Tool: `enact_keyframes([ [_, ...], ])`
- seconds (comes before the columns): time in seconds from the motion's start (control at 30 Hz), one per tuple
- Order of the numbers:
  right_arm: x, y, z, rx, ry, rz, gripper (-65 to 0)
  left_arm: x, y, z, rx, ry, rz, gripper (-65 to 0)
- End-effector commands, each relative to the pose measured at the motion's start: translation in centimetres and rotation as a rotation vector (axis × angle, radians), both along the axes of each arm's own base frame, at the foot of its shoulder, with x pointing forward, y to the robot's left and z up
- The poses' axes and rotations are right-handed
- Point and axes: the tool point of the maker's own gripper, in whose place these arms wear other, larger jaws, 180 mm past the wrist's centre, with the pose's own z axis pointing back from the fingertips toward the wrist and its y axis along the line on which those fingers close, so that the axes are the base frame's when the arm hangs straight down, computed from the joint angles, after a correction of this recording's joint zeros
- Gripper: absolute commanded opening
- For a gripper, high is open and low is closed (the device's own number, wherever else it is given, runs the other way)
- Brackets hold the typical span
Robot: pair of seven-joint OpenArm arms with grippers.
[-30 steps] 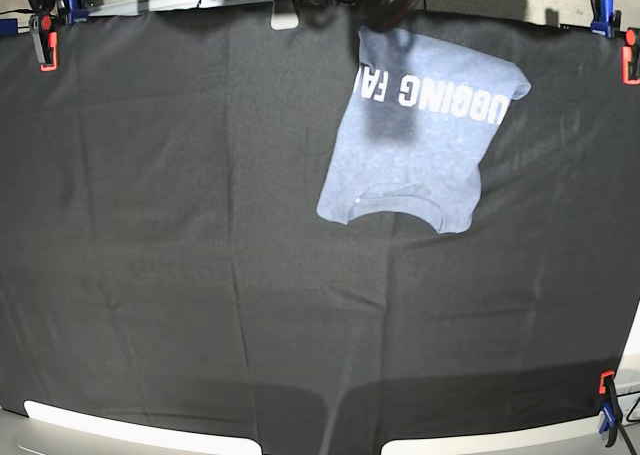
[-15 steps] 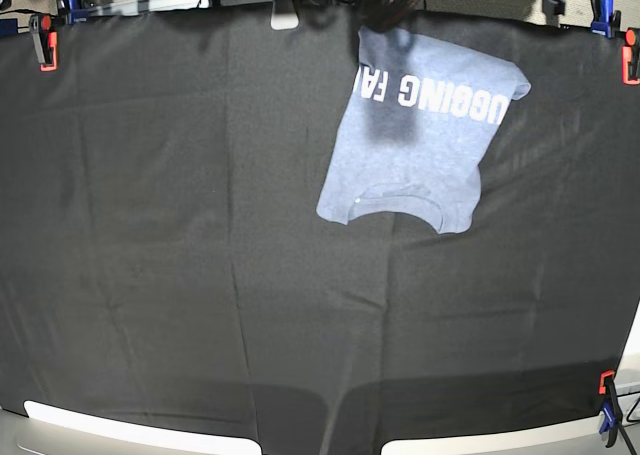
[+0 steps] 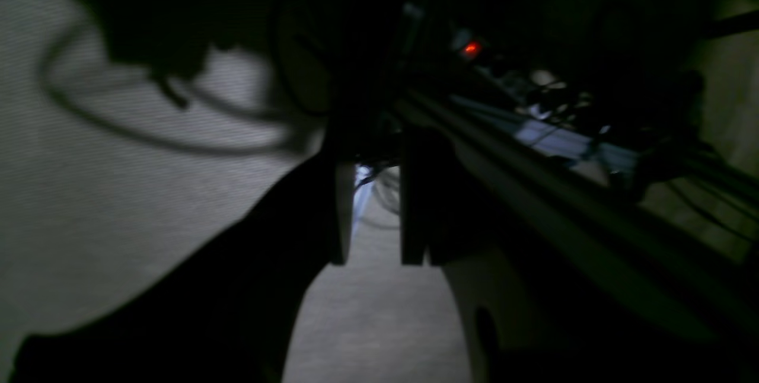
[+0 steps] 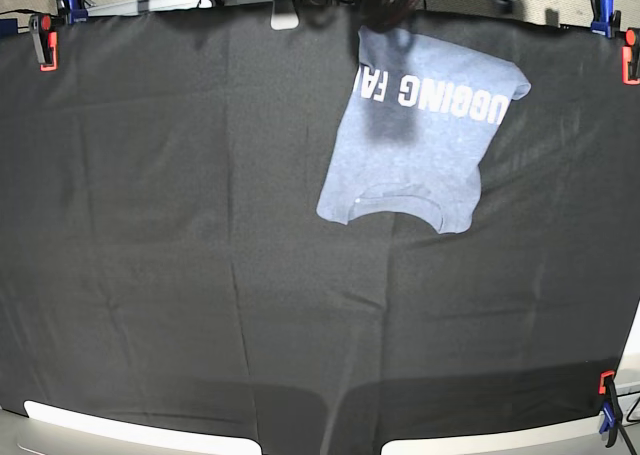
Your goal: Layout the t-shirt on the table in an organized manner, then fold the t-shirt properly
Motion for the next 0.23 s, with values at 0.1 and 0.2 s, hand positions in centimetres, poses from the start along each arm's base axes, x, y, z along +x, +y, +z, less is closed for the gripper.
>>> enact_keyframes([
  [0.1,0.29,-0.04,0.07,0.005,-0.010,-0.005,-65.0,0.31,0.08,0.09,0.003,-0.014,-0.004,-53.1],
  [0.2,0.27,-0.04,0.07,0.005,-0.009,-0.005,-65.0,0.34,0.50,-0.03,0.037,-0.009,-0.051,-53.1],
])
